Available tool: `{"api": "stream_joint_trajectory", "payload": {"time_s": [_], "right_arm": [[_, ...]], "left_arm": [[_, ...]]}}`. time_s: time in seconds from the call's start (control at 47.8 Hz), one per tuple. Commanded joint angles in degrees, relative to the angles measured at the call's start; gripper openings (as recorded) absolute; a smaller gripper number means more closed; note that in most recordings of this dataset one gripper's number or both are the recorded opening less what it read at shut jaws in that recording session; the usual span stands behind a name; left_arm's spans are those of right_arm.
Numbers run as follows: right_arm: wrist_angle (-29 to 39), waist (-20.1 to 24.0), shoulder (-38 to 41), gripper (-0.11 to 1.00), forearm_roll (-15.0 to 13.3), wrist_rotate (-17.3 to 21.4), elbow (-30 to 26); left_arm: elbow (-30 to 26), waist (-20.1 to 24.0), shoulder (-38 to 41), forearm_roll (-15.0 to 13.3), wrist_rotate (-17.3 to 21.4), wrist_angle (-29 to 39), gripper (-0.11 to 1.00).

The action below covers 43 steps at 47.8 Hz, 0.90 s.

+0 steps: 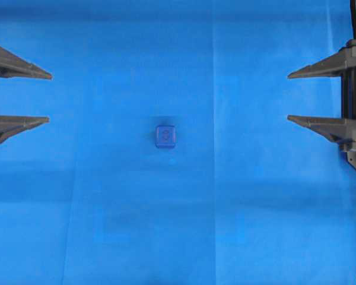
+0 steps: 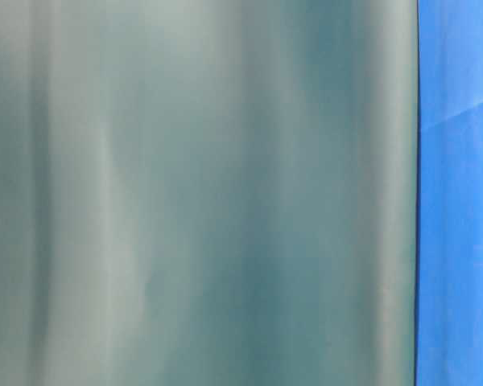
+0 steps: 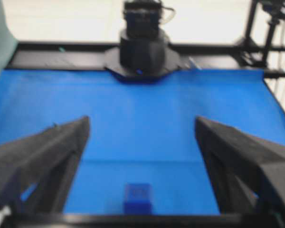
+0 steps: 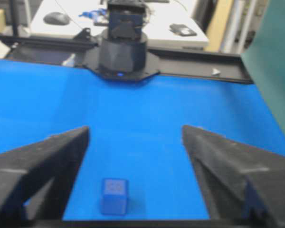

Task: Handover the blue block to the right arm after grasping it with the left arm, then place it in the designated position.
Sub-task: 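Open the left gripper and move it toward the blue cube, then lower the left gripper around the blue cube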

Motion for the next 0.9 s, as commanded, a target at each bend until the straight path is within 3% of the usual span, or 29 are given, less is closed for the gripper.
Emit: {"api": "stream_joint_trajectory", "payload": {"time_s": [0.0, 0.23, 0.502, 0.878], "right_arm": [[-0.3, -0.2, 0.3, 0.95, 0.4, 0.0, -1.5], [-0.3, -0.2, 0.4, 0.96, 0.5, 0.0, -1.6], [-0.5, -0.3, 1.0, 0.96, 0.5, -0.1, -1.6], [-0.6, -0.3, 1.1, 0.96, 0.5, -0.1, -1.6]], "left_arm": [[-0.9, -0.1, 0.5, 0.2, -0.2, -0.4, 0.91], [-1.2, -0.1, 2.1, 0.2, -0.2, -2.7, 0.93], [-4.6, 1.2, 13.9, 0.1, -0.2, -8.7, 0.93], [-17.8, 1.8, 34.1, 0.1, -0.1, -9.8, 0.93]]}}
